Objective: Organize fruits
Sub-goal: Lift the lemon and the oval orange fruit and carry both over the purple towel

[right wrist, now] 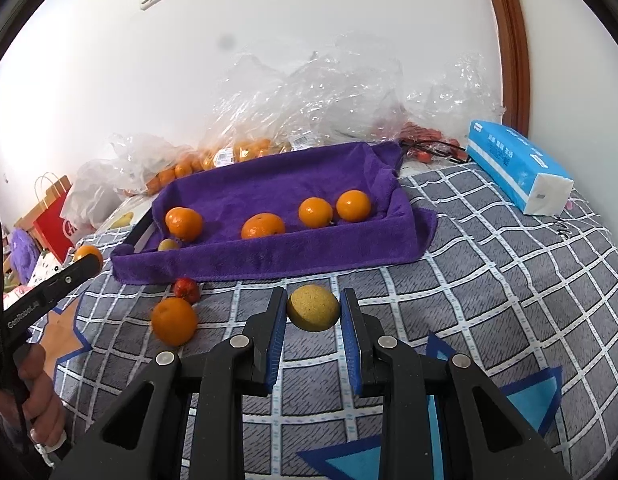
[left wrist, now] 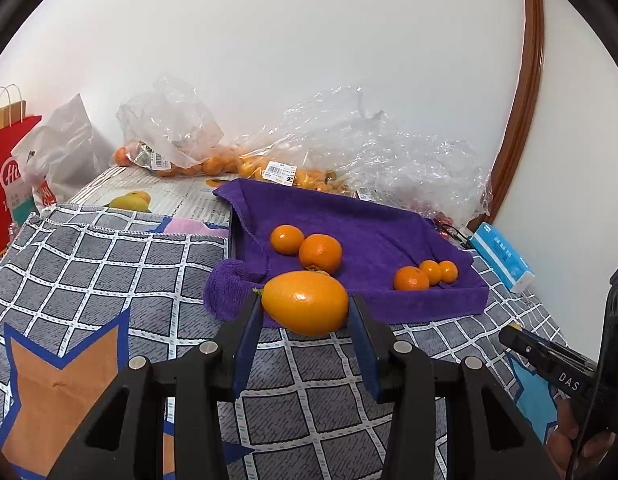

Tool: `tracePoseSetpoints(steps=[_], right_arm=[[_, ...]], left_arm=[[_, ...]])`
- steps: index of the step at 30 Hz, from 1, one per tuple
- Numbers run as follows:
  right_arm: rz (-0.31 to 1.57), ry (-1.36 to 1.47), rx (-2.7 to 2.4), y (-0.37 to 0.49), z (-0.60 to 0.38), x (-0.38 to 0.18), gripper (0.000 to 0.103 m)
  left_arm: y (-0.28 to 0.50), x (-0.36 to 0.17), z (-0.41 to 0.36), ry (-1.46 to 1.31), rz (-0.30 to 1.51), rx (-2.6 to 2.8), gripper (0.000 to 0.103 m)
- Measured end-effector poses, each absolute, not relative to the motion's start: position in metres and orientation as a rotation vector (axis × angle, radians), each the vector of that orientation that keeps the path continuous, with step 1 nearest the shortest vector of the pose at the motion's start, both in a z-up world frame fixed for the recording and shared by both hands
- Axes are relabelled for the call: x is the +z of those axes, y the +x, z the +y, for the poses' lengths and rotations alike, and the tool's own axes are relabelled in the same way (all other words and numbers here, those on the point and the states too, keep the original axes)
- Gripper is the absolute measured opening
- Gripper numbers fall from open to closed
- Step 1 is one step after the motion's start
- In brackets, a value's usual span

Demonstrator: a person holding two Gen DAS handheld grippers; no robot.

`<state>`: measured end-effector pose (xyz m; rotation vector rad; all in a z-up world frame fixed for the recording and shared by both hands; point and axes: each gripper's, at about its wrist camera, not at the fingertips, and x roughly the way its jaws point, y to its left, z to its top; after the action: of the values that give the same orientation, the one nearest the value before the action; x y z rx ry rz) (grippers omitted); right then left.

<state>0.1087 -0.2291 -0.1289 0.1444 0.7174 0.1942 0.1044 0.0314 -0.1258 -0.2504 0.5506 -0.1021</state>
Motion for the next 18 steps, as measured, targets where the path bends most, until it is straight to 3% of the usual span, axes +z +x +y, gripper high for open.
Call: tracePoseSetpoints(steps=[18], right_arm=[[0.713, 0.147, 0.218, 0.096, -0.215, -0.122, 0.027]], left_arm=[[0.1, -0.121, 0.035, -0.27, 0.525, -0.093, 0.041]])
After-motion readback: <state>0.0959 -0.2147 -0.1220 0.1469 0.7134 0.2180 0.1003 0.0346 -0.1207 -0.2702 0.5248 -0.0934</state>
